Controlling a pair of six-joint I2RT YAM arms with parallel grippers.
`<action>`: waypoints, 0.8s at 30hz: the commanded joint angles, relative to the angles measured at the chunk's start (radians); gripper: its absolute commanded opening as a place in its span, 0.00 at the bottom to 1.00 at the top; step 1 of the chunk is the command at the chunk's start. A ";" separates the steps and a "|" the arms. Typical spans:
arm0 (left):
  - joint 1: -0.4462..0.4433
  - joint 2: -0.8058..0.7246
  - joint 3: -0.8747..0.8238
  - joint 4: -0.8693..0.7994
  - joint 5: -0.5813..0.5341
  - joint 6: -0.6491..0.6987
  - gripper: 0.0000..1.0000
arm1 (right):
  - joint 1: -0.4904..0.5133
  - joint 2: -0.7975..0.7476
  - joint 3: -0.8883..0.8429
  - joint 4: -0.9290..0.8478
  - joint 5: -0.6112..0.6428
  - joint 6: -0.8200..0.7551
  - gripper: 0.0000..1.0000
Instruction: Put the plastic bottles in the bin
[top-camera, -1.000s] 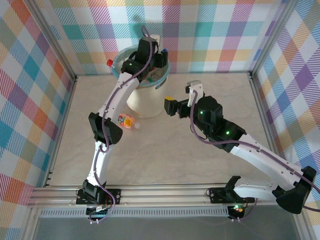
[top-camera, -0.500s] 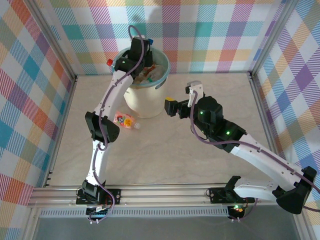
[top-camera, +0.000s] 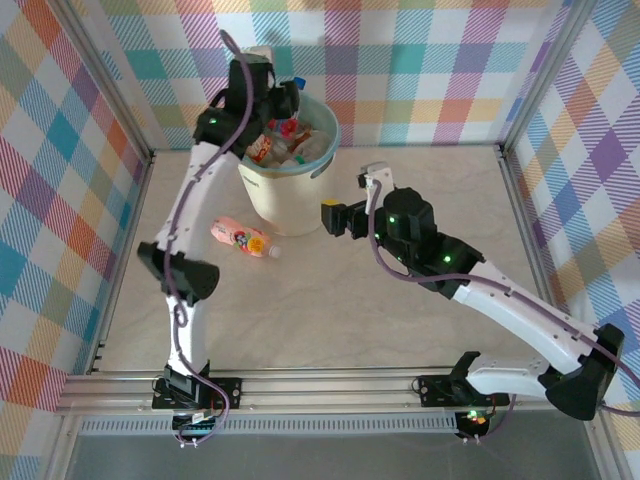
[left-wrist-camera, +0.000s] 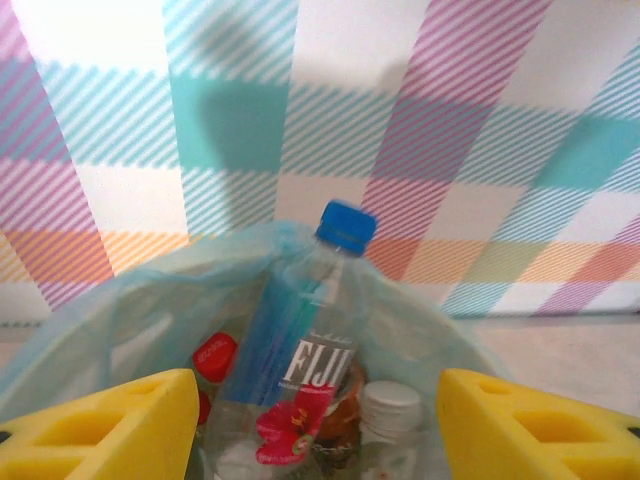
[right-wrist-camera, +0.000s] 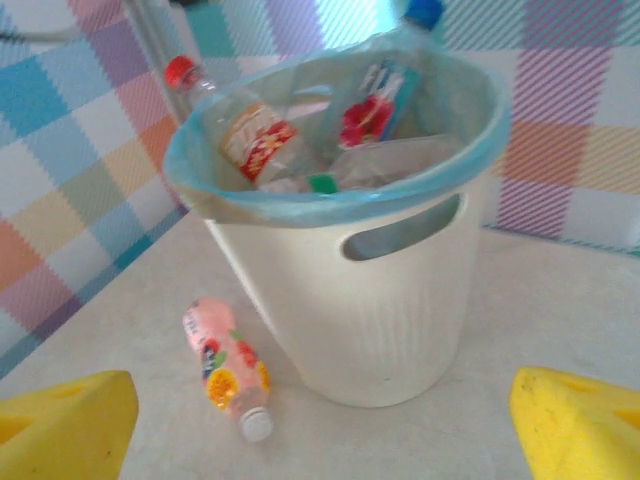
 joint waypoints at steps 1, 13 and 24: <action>0.004 -0.211 -0.157 0.059 0.048 0.011 0.65 | 0.002 0.063 0.072 -0.033 -0.191 -0.063 0.90; 0.020 -0.959 -1.109 0.143 -0.252 -0.081 0.68 | 0.156 0.478 0.357 -0.165 -0.356 -0.360 0.81; 0.030 -1.464 -1.535 -0.029 -0.516 -0.302 0.69 | 0.147 0.908 0.668 -0.326 -0.175 -0.314 0.80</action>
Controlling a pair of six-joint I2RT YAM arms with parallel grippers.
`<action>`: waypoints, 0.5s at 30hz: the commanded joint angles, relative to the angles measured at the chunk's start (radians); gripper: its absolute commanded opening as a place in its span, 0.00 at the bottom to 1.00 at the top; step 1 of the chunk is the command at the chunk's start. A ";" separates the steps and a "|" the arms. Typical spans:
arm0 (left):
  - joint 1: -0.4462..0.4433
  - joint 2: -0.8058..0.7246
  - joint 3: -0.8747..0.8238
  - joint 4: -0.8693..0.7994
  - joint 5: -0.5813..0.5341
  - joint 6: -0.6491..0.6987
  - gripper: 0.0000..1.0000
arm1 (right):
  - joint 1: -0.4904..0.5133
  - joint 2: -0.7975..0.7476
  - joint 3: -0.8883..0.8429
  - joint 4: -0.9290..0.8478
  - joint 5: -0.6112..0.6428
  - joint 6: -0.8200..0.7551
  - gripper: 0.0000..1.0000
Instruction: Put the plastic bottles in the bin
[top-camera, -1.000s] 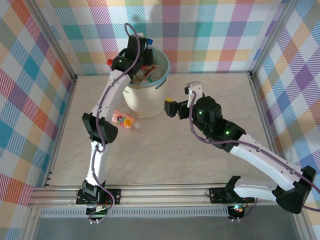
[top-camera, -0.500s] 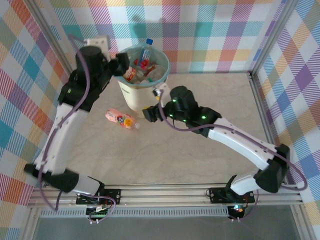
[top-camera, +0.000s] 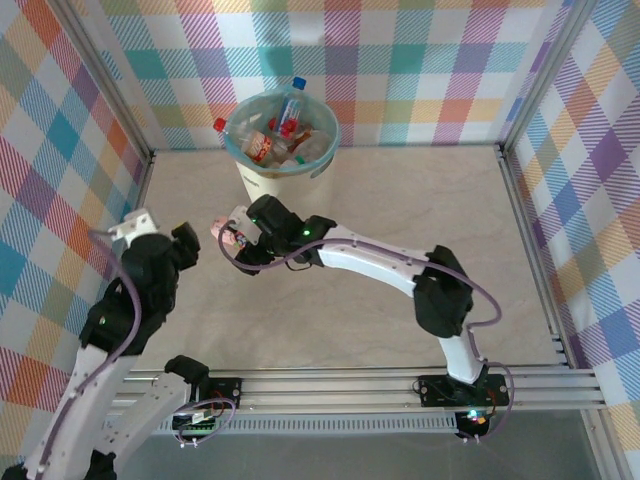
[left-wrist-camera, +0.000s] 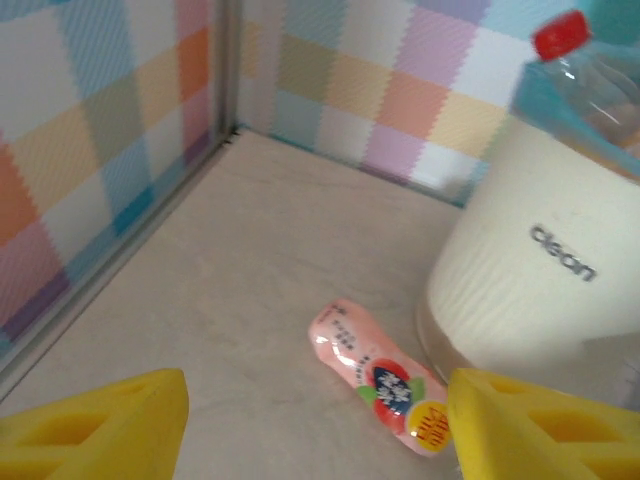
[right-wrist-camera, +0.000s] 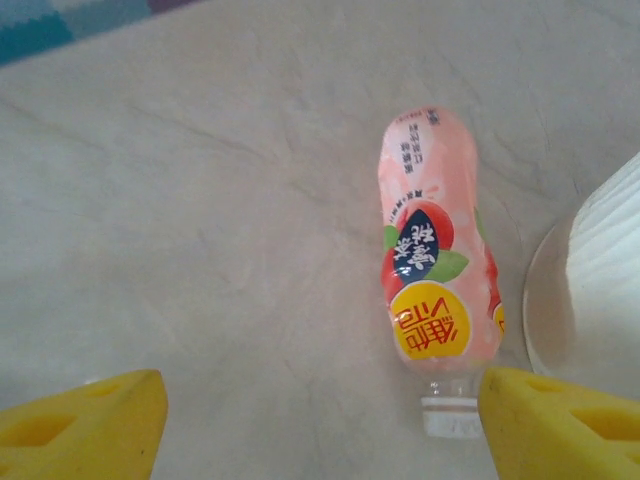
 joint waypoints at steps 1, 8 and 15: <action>0.009 -0.101 -0.042 -0.055 -0.113 -0.073 0.69 | -0.026 0.079 0.073 -0.095 0.070 0.014 0.79; 0.009 -0.149 -0.036 -0.071 -0.162 -0.010 0.70 | -0.068 0.211 0.127 -0.144 0.062 0.059 0.80; 0.009 -0.128 -0.026 -0.051 -0.147 0.015 0.70 | -0.073 0.297 0.173 -0.190 0.025 0.031 0.71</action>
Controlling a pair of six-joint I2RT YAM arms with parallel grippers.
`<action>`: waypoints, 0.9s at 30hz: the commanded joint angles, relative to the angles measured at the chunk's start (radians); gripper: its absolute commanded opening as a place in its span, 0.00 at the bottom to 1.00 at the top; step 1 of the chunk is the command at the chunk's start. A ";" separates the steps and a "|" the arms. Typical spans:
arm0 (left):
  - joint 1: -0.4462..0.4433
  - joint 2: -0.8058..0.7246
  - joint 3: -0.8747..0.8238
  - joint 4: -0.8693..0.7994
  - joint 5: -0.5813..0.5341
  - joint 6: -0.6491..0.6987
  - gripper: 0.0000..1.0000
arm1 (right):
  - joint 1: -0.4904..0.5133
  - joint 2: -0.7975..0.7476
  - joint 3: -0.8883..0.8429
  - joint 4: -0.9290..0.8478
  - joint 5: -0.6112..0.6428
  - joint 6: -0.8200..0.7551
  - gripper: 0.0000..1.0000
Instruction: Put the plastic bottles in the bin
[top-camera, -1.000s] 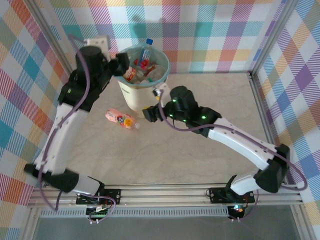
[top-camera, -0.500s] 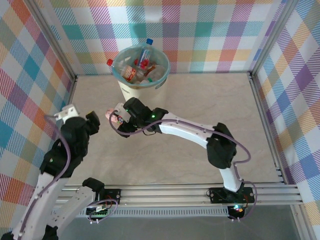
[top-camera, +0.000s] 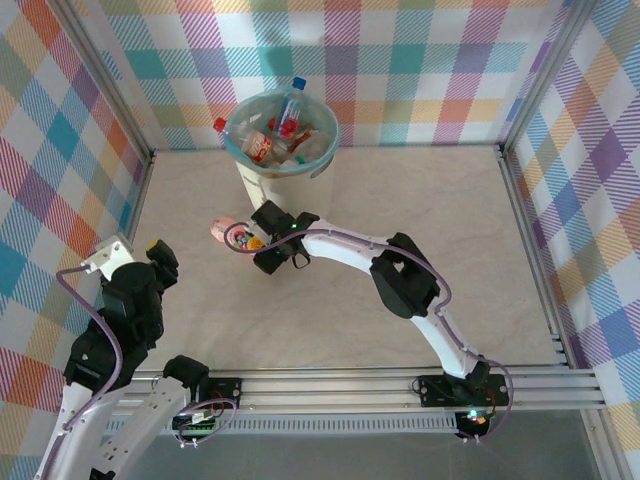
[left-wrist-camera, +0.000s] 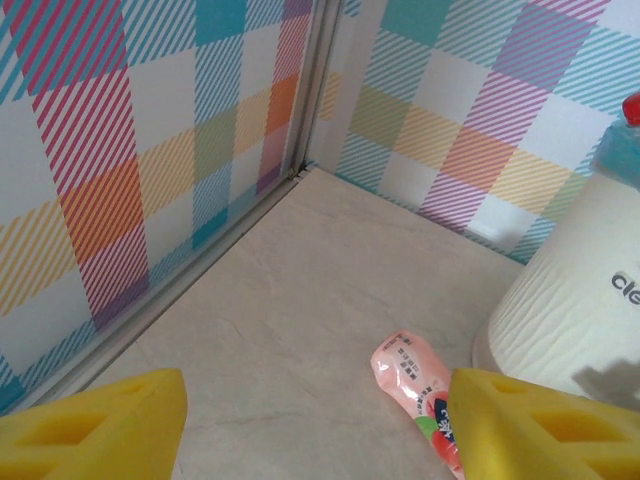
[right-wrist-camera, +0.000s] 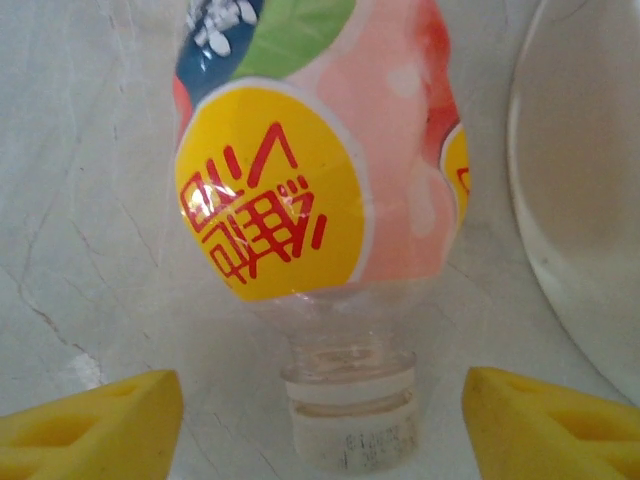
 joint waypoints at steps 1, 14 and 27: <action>0.009 0.013 0.014 0.011 -0.012 0.027 0.70 | 0.009 0.030 0.045 -0.045 -0.033 0.002 0.68; 0.009 0.049 0.078 0.046 -0.008 0.085 0.70 | 0.006 -0.099 -0.025 -0.061 -0.074 0.032 0.27; 0.009 0.267 0.350 0.085 0.424 0.110 0.89 | 0.021 -0.719 -0.527 0.236 -0.273 0.103 0.17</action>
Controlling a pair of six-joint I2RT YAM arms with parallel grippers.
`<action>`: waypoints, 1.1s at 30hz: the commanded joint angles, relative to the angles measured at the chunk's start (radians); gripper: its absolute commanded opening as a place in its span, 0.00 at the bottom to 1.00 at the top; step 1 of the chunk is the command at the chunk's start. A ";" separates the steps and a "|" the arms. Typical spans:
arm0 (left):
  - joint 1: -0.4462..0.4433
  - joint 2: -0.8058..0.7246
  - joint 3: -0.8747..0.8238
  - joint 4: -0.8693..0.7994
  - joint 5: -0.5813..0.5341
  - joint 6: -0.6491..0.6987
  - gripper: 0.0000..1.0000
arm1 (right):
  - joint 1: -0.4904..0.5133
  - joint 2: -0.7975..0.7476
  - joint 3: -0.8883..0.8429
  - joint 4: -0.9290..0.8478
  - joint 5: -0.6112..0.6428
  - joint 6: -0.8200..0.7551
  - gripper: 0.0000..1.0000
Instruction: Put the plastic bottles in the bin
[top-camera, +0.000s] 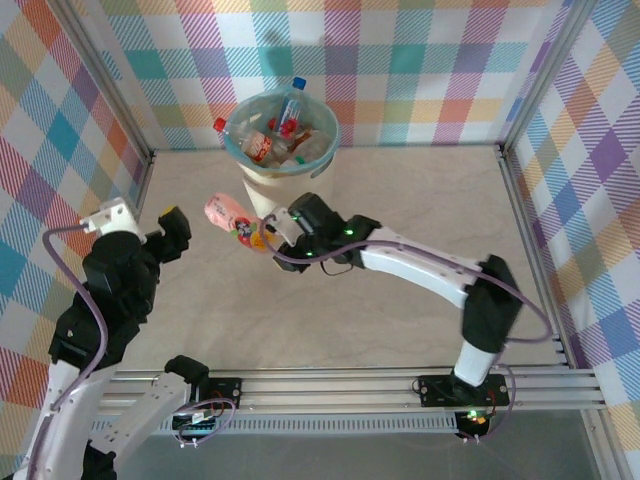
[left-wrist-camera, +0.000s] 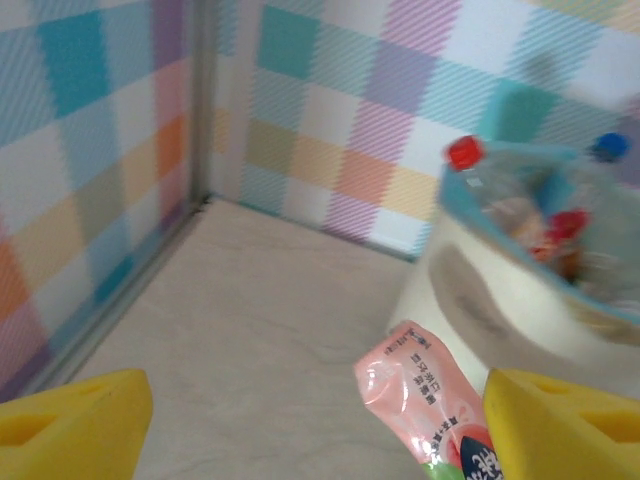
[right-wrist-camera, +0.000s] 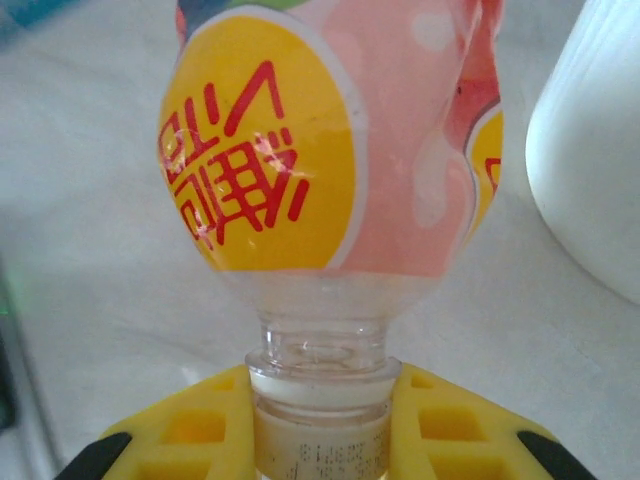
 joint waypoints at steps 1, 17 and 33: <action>0.008 0.073 0.087 0.041 0.240 -0.024 0.92 | 0.008 -0.124 -0.083 0.138 -0.057 0.021 0.17; 0.008 0.308 0.195 0.271 0.740 -0.224 0.93 | 0.003 -0.423 -0.186 0.253 -0.075 -0.067 0.19; 0.008 0.410 0.311 0.294 0.638 -0.253 0.51 | 0.003 -0.486 -0.208 0.217 0.132 -0.109 0.70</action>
